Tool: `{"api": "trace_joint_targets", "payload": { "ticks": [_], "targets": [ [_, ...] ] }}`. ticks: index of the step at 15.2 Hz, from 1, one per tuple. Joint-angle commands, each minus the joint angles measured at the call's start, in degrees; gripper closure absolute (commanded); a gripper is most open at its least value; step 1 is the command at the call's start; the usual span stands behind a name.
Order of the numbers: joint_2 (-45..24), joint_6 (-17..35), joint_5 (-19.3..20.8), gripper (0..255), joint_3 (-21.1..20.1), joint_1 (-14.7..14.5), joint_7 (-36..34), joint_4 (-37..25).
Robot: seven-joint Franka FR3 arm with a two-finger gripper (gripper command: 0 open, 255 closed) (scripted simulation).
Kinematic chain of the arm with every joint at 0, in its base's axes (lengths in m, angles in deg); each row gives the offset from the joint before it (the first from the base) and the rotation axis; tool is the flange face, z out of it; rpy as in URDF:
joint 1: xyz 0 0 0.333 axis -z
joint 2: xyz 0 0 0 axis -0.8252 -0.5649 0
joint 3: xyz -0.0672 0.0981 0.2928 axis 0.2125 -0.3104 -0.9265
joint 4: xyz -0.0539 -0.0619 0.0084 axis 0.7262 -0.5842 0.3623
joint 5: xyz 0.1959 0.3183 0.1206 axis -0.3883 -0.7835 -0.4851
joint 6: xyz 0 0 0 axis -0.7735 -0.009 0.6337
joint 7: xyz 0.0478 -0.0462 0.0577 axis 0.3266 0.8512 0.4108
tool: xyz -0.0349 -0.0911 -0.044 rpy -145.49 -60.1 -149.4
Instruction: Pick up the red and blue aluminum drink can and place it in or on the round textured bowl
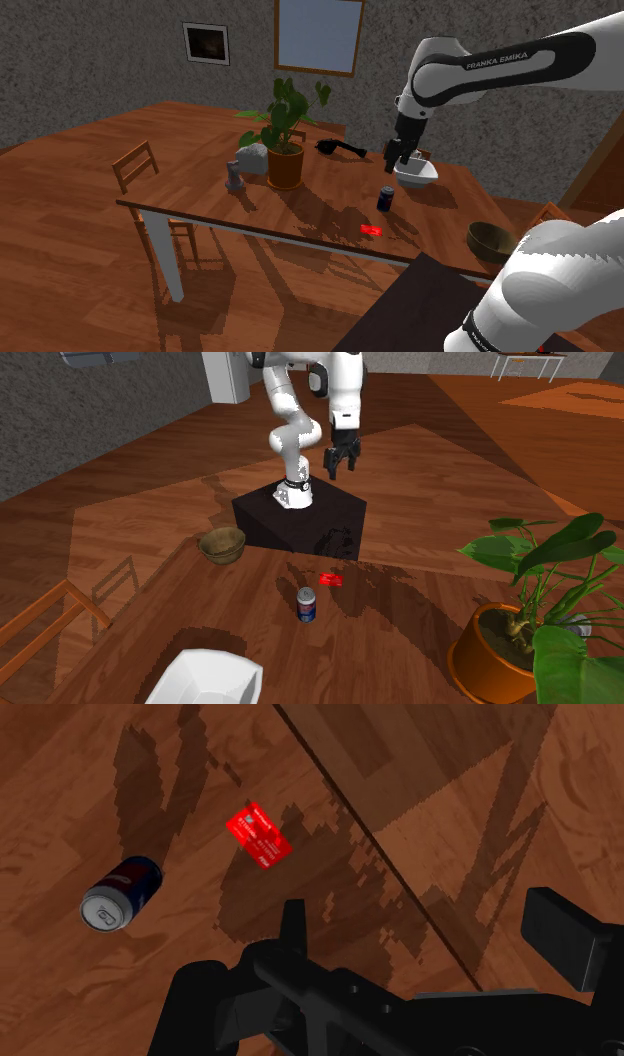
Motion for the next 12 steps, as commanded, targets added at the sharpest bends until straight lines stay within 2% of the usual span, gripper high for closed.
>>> {"api": "trace_joint_targets", "payload": {
  "ticks": [1, 7, 12],
  "targets": [
    [-2.74, 3.05, 0.49, 0, 1.72, 0.36, 1.95, 0.34],
    [-13.98, 10.83, 0.03, 0, 7.60, 0.97, 9.34, -2.77],
    [-24.73, 16.19, -3.38, 0, 11.88, 1.16, 16.69, -7.40]
  ]
}}
